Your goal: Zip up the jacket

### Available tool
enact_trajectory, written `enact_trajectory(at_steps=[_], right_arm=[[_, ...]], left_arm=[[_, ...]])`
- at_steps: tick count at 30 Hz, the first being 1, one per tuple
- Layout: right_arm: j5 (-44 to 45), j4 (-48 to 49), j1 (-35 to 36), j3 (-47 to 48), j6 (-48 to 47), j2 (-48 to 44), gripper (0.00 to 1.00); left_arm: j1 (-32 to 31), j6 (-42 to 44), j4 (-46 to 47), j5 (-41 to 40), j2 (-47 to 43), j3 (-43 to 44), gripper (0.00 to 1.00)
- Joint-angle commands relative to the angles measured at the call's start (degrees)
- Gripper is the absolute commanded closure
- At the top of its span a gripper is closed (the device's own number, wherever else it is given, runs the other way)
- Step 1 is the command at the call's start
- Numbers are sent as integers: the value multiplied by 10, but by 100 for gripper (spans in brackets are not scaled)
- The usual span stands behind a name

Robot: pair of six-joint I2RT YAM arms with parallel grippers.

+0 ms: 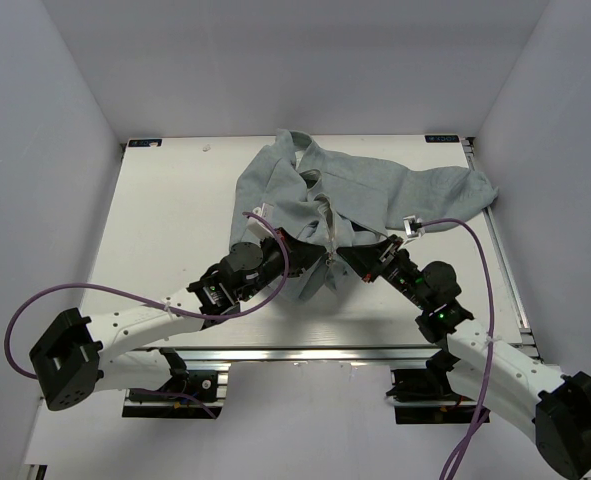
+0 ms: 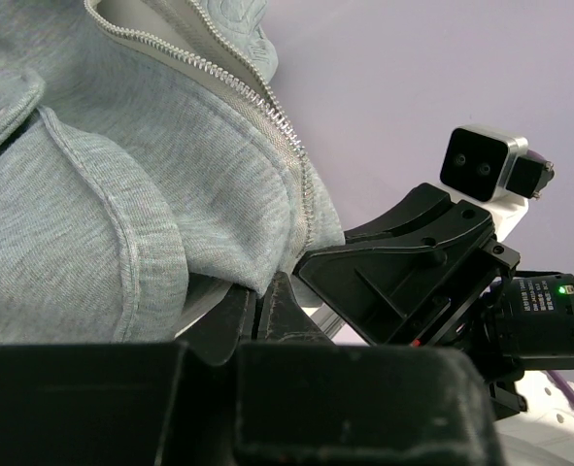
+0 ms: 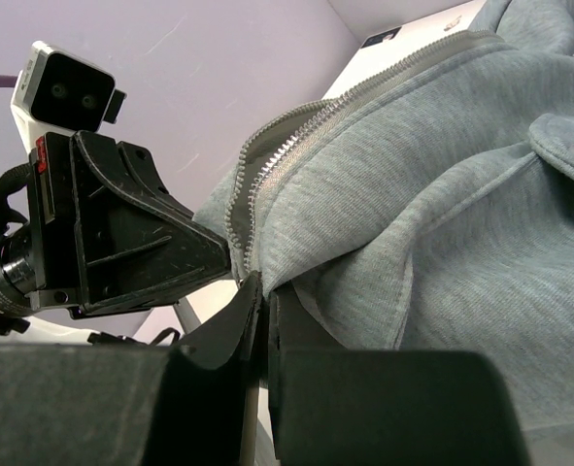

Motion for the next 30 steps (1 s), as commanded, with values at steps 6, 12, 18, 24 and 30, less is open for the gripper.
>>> enact_trajectory(at_steps=[6, 12, 18, 24, 30], right_arm=[[-7, 19, 0, 24, -2, -33, 100], [-25, -4, 0, 23, -4, -40, 100], [-32, -1, 1, 19, 4, -43, 100], [-32, 9, 0, 19, 15, -50, 100], [-28, 17, 0, 23, 17, -40, 100]], left_arm=[[-4, 5, 16, 1, -23, -2, 100], [-4, 4, 22, -3, -35, -4, 100], [-4, 3, 29, 1, -39, -11, 100], [-4, 4, 30, 1, -37, -14, 100], [-4, 8, 41, 9, -36, -17, 100]])
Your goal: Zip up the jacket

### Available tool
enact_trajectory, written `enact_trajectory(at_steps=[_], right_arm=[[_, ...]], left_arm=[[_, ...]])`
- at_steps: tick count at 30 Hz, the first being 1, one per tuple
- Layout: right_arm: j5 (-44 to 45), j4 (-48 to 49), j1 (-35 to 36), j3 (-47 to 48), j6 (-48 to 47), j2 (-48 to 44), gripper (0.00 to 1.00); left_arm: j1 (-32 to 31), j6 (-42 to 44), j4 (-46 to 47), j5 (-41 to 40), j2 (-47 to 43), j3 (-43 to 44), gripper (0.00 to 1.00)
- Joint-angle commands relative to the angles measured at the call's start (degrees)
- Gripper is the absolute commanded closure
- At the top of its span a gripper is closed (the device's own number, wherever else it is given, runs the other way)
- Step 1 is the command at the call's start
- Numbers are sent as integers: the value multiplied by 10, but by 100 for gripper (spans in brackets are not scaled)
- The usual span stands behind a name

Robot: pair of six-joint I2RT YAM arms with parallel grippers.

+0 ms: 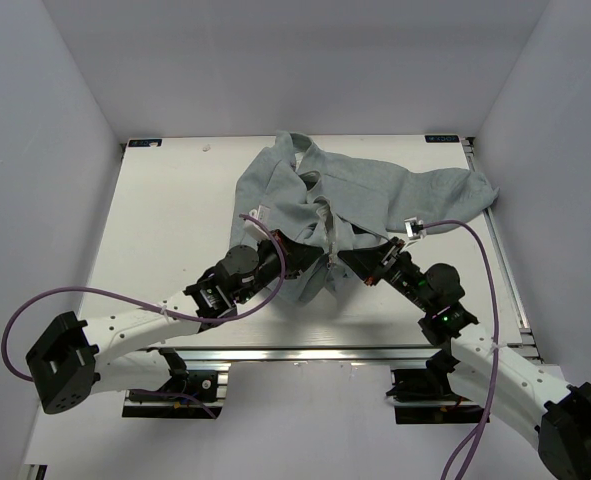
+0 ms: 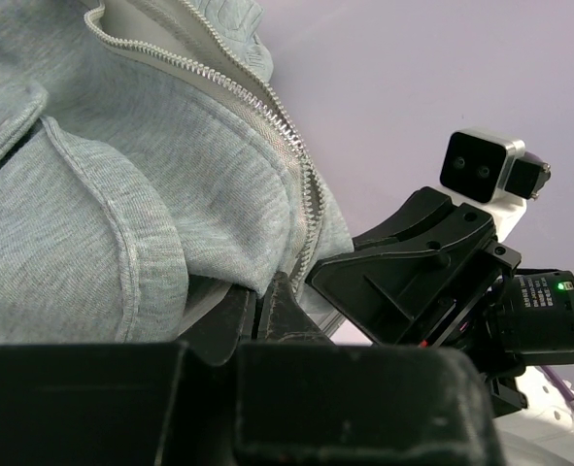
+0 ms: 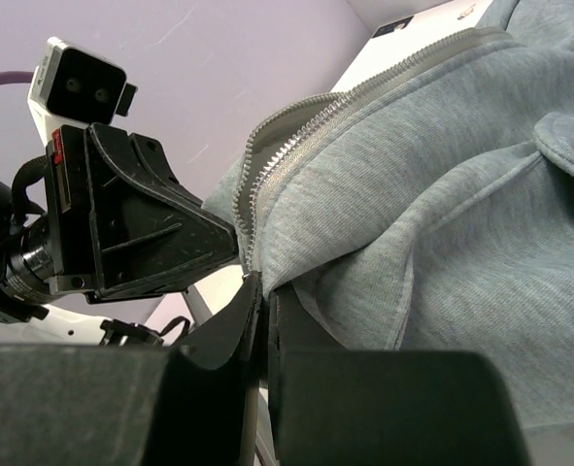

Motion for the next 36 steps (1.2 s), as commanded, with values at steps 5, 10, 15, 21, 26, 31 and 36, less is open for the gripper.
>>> enact_trajectory(at_steps=[5, 10, 15, 21, 26, 31, 36], right_arm=[[-28, 83, 0, 27, 24, 18, 100], [-21, 104, 0, 20, 36, 25, 100], [-12, 112, 0, 17, 36, 20, 100], [-20, 86, 0, 20, 25, 7, 100], [-19, 73, 0, 19, 22, -3, 100], [-18, 69, 0, 16, 25, -7, 100], [-21, 69, 0, 21, 23, 2, 100]], left_arm=[[-3, 3, 36, 14, -19, -5, 100], [-3, 3, 37, 16, -20, -9, 100], [-3, 3, 36, 14, -21, -9, 100], [-3, -2, 29, 8, -21, -8, 100], [-3, -3, 30, 0, -31, -14, 100], [-3, -5, 33, 0, -32, -16, 100], [-3, -3, 40, 10, -27, -15, 100]])
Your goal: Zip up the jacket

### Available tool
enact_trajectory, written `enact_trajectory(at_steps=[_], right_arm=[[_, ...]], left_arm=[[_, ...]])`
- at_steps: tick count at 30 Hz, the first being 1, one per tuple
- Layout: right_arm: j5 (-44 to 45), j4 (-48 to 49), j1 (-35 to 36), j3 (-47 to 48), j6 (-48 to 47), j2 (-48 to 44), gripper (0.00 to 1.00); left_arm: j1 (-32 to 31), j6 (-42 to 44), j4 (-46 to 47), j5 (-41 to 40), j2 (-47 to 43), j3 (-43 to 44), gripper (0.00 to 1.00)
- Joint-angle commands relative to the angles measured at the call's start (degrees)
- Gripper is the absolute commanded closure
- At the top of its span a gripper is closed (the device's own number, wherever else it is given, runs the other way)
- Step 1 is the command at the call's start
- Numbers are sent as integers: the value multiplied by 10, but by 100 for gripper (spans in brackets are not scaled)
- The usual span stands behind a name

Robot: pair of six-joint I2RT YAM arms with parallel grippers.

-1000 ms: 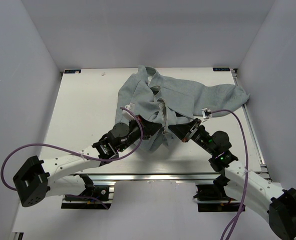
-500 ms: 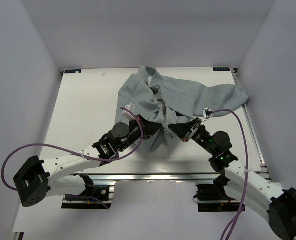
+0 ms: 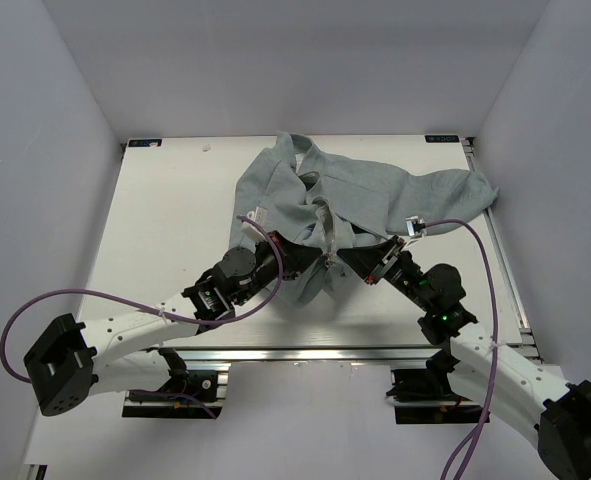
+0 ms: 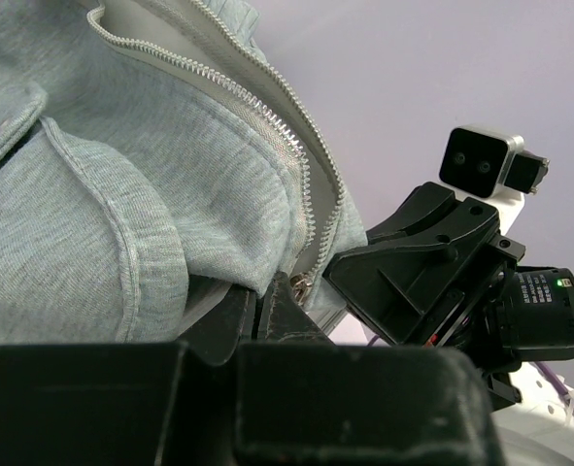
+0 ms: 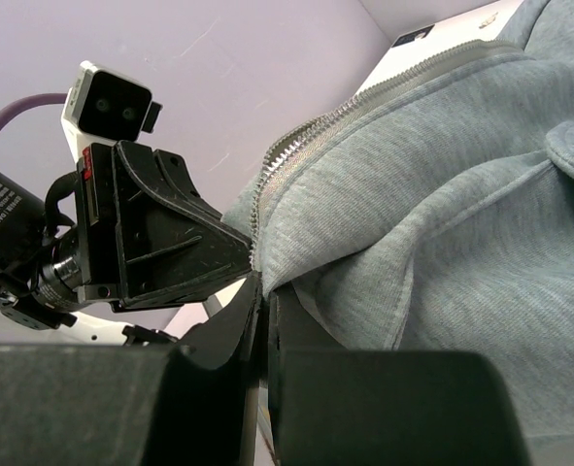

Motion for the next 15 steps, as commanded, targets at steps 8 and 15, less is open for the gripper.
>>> enact_trajectory(at_steps=[8, 15], right_arm=[[-16, 44, 0, 24, 0, 7, 100], [2, 81, 0, 10, 15, 5, 100]], left_arm=[[-3, 3, 33, 14, -19, -2, 100], [-3, 3, 34, 17, -15, -2, 100]])
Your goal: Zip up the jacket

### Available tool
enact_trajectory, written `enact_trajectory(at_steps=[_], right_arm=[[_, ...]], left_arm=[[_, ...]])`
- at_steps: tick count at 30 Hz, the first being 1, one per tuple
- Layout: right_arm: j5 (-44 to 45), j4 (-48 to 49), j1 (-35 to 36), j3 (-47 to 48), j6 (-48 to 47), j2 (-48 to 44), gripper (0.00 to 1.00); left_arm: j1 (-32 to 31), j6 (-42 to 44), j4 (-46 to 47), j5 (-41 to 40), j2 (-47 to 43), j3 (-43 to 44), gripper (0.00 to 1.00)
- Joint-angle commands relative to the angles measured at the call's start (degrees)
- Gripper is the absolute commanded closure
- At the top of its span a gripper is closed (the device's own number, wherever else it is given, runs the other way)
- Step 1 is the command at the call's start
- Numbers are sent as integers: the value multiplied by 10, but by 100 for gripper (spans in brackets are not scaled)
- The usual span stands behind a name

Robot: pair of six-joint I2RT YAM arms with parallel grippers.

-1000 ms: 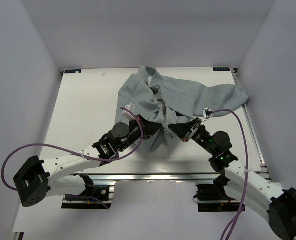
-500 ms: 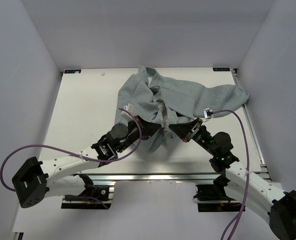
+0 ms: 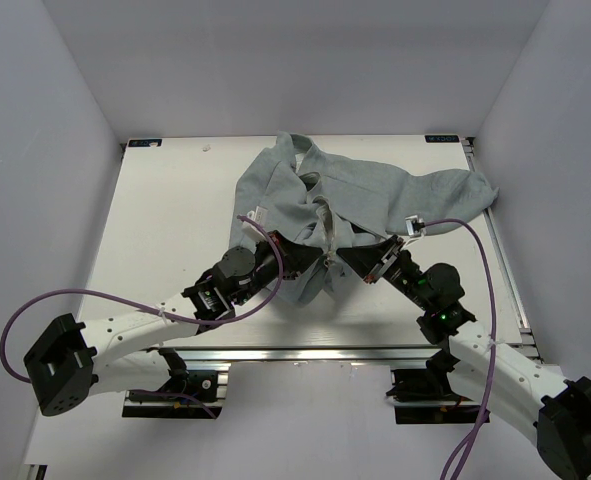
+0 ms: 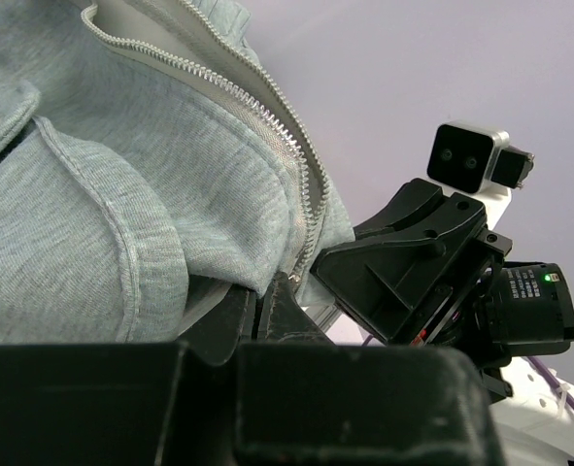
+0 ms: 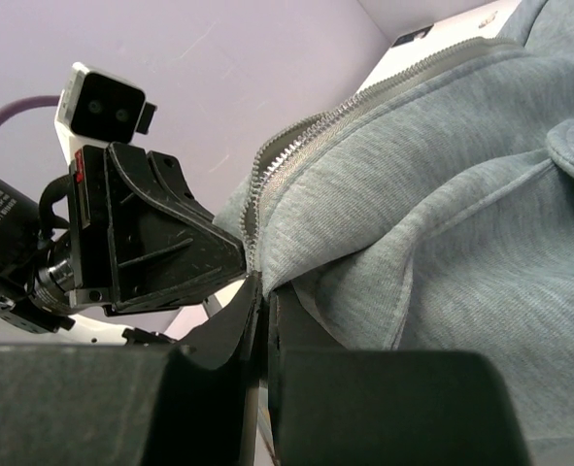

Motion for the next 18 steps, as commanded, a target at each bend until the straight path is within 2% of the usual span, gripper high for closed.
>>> enact_trajectory(at_steps=[1, 9, 18], right_arm=[[3, 75, -1, 10, 12, -9, 100], [7, 73, -1, 11, 14, -16, 100], [1, 104, -2, 16, 28, 15, 100]], left_arm=[[-3, 4, 29, 12, -15, -3, 100], [-3, 7, 34, 13, -11, -3, 100], [-3, 15, 76, 56, -7, -14, 100]])
